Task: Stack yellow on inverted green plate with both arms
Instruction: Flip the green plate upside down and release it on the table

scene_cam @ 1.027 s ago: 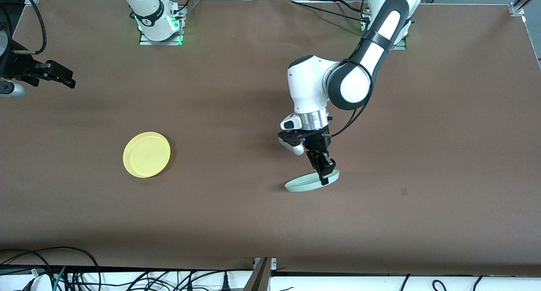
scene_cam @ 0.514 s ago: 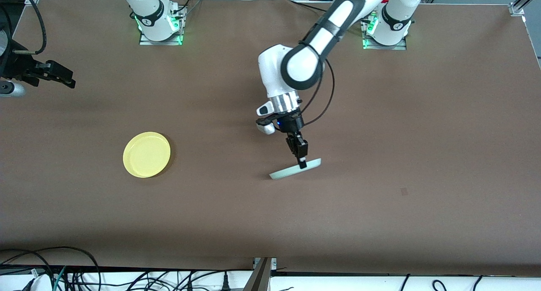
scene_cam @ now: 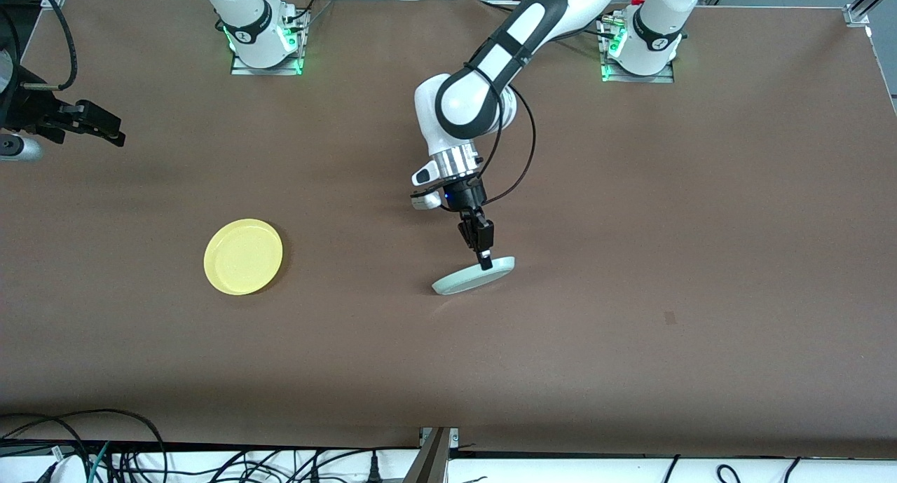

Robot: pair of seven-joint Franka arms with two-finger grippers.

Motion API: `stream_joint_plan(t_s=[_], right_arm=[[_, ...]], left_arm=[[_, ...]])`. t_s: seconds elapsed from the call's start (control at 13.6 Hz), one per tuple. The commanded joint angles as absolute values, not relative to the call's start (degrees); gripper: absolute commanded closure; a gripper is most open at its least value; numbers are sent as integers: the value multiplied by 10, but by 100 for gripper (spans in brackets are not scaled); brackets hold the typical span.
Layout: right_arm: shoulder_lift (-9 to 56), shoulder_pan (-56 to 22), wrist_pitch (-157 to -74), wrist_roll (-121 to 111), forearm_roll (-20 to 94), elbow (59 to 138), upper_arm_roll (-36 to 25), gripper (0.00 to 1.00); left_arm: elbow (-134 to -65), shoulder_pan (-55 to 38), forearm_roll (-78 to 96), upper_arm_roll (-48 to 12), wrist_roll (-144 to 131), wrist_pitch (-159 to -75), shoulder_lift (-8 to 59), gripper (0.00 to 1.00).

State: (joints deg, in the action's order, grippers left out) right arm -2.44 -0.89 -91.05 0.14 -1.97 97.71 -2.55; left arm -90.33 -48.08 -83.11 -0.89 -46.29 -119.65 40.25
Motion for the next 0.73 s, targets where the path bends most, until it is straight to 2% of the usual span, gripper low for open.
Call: stream_joint_plan(t_s=[0.0, 0.29, 0.37, 0.44, 0.51, 0.66], right_arm=[[-27, -6, -905, 4, -11, 976, -25, 0], [-28, -6, -904, 4, -11, 977, -25, 0], [-27, -6, -905, 4, -11, 976, -25, 0], [-27, -6, -905, 4, -11, 976, -25, 0], [-27, -6, -905, 4, -11, 977, -25, 0], [-28, -6, -904, 4, -11, 977, -25, 0]], left_arm=[[-891, -518, -854, -3, -529, -1146, 435, 100], [-891, -550, -824, -7, -564, -1124, 439, 100], [-890, -559, -786, -7, -570, -1124, 440, 97], [-890, -562, -755, -7, -574, -1124, 440, 65], [-889, -563, -745, -7, -577, -1124, 439, 1], [-879, -568, -718, -23, -593, -1126, 440, 0]])
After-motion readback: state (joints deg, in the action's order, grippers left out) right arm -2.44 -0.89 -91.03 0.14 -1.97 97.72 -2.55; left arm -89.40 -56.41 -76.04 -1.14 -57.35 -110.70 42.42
